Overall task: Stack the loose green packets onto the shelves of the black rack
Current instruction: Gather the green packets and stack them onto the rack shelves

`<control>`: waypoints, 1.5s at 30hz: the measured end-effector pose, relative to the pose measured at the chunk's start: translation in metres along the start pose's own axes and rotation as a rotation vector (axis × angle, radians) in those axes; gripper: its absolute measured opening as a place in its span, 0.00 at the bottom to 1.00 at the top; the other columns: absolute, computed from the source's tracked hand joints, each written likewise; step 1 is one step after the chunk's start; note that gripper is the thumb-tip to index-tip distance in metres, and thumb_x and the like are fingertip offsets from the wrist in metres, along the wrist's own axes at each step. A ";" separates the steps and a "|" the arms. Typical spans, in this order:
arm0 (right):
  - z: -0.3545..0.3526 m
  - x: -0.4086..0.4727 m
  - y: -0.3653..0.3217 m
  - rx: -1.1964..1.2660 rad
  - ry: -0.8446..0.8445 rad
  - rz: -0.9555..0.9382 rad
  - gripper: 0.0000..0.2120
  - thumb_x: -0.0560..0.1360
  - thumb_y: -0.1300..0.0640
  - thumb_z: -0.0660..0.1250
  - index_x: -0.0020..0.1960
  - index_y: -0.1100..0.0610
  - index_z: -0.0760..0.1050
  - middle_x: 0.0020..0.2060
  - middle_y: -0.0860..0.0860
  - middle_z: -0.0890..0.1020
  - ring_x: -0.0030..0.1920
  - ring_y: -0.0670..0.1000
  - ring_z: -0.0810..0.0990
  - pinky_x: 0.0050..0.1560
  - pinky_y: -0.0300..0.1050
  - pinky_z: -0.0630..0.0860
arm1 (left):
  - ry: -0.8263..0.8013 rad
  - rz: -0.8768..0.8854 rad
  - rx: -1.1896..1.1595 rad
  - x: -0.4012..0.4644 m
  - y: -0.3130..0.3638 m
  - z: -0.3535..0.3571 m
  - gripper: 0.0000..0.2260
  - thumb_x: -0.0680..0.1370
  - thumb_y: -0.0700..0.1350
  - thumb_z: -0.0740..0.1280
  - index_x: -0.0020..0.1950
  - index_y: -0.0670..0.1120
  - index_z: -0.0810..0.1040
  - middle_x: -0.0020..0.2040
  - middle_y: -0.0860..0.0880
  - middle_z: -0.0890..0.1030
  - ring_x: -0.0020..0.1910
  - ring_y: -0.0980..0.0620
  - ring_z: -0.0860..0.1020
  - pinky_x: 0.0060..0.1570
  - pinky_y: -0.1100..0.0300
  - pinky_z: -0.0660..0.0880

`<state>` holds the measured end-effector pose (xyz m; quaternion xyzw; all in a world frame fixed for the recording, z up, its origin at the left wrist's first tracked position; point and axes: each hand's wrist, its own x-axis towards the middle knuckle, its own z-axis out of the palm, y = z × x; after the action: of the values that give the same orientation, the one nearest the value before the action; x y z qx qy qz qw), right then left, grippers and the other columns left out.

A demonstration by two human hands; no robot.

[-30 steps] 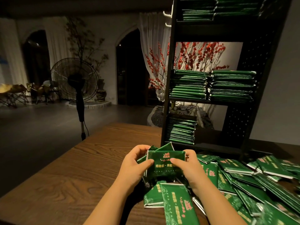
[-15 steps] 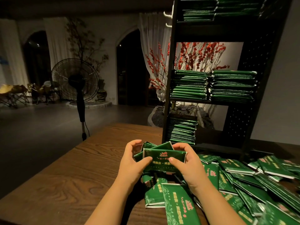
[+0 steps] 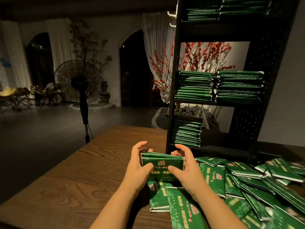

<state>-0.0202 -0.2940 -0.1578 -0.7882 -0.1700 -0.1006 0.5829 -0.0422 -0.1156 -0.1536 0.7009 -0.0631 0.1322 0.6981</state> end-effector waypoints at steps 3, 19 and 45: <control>0.000 -0.002 0.000 -0.036 -0.107 0.071 0.33 0.74 0.63 0.71 0.69 0.40 0.60 0.56 0.43 0.77 0.49 0.37 0.79 0.44 0.31 0.76 | -0.016 -0.037 0.155 0.001 -0.005 0.001 0.32 0.75 0.29 0.63 0.69 0.59 0.62 0.53 0.46 0.79 0.49 0.46 0.81 0.54 0.42 0.79; -0.002 0.003 0.007 -0.239 -0.061 0.222 0.20 0.76 0.62 0.66 0.62 0.51 0.61 0.48 0.53 0.77 0.41 0.49 0.78 0.35 0.39 0.71 | -0.083 -0.143 0.629 0.003 -0.015 0.004 0.14 0.76 0.41 0.63 0.60 0.53 0.70 0.53 0.55 0.79 0.51 0.56 0.77 0.53 0.56 0.75; -0.115 0.028 -0.005 0.270 0.200 0.515 0.06 0.78 0.63 0.64 0.54 0.59 0.70 0.57 0.59 0.75 0.52 0.57 0.78 0.36 0.44 0.78 | -0.269 -0.237 0.250 0.050 0.014 0.096 0.07 0.79 0.47 0.61 0.50 0.44 0.74 0.43 0.45 0.77 0.33 0.52 0.70 0.31 0.59 0.66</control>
<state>0.0079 -0.3980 -0.1093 -0.7068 0.0815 -0.0030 0.7027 0.0110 -0.2068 -0.1254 0.7958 -0.0558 -0.0388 0.6017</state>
